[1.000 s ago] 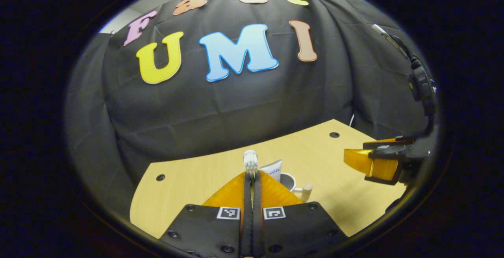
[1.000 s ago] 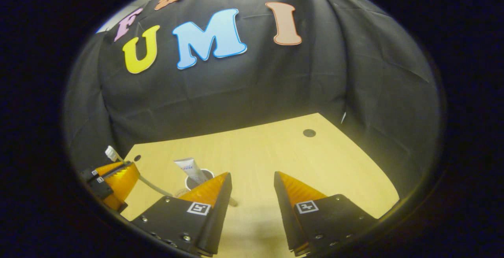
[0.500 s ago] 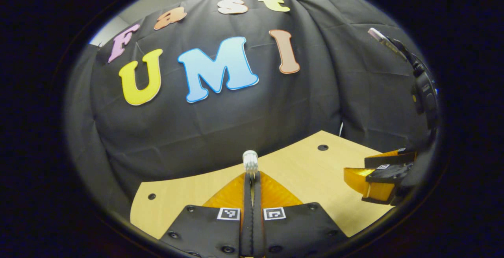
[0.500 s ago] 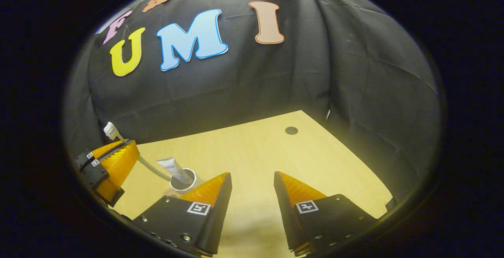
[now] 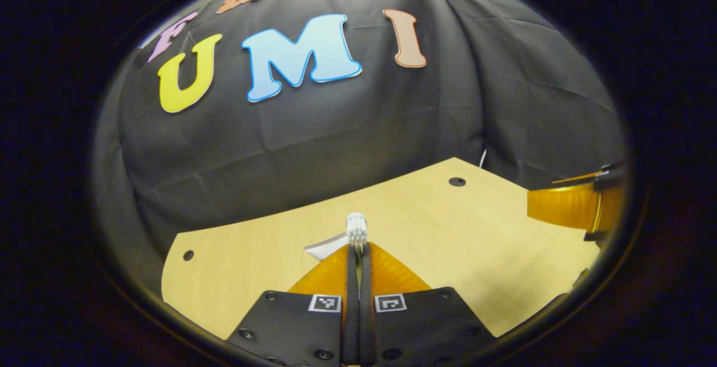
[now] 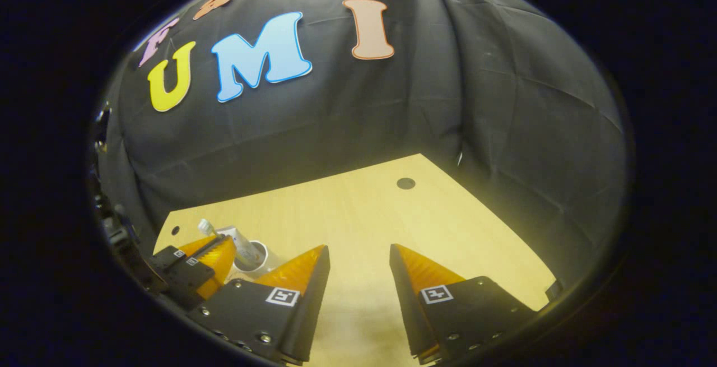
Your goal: Put the toothbrush and toothpaste on the desktop into the cup, then pick up the cup and place it on the coaster on the desktop.
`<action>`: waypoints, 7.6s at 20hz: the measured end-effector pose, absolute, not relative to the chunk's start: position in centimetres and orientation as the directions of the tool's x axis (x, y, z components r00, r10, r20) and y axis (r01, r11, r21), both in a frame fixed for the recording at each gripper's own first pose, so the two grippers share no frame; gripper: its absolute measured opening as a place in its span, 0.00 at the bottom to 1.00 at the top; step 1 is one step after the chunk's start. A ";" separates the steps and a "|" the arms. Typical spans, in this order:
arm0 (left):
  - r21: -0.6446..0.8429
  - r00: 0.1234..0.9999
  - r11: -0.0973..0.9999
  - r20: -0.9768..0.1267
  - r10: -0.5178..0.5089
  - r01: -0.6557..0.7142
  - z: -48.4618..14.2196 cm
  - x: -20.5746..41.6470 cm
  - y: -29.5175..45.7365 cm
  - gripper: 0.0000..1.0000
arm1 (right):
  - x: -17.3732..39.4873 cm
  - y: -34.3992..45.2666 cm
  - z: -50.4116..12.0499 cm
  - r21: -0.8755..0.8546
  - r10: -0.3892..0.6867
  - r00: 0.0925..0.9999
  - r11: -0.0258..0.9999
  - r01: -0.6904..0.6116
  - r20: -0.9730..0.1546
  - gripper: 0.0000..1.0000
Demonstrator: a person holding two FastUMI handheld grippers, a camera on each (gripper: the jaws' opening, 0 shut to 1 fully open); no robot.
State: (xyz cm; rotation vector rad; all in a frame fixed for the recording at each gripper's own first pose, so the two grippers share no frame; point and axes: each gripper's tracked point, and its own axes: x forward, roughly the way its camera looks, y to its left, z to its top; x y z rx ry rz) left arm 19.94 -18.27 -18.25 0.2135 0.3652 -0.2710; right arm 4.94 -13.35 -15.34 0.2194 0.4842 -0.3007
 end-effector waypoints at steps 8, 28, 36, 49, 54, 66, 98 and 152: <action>0.136 0.877 0.947 -0.433 -0.208 0.291 -20.8 20.4 -17.6 0.07 | 5.0 -13.7 -15.7 0.147 -0.230 0.835 0.928 0.343 -0.500 0.64; 0.083 0.888 0.958 -0.404 -0.221 0.276 -17.9 17.9 -16.7 0.95 | 5.4 -10.7 -15.9 0.193 -0.074 0.852 0.961 0.200 -0.518 0.63; 0.032 0.910 0.973 -0.362 -0.200 0.226 -14.3 14.4 -12.7 0.92 | 7.4 -5.9 -17.8 0.144 0.150 0.804 0.986 -0.081 -0.575 0.64; -0.027 0.909 0.999 -0.414 -0.045 0.037 -14.9 9.8 -4.6 0.95 | 10.6 -1.5 -23.6 -0.047 0.302 0.608 0.871 -0.489 -0.734 0.62; -0.025 0.896 0.998 -0.441 0.048 -0.065 -16.0 8.0 -0.8 0.95 | 11.7 -0.6 -26.6 -0.066 0.300 0.535 0.825 -0.561 -0.790 0.62; -0.049 0.850 0.970 -0.495 0.183 -0.238 -18.3 5.0 4.5 0.95 | 13.3 0.3 -29.8 -0.047 0.295 0.462 0.801 -0.596 -0.837 0.26; -0.061 0.846 0.960 -0.491 0.208 -0.272 -17.6 2.6 7.0 0.95 | 13.5 4.5 -27.8 -0.048 0.337 0.533 0.811 -0.582 -0.777 0.09; -0.007 0.951 1.000 -0.309 -0.012 0.010 -9.2 9.4 -2.8 0.95 | 11.6 -2.3 -12.3 -0.039 0.263 0.847 0.948 -0.316 -0.461 0.30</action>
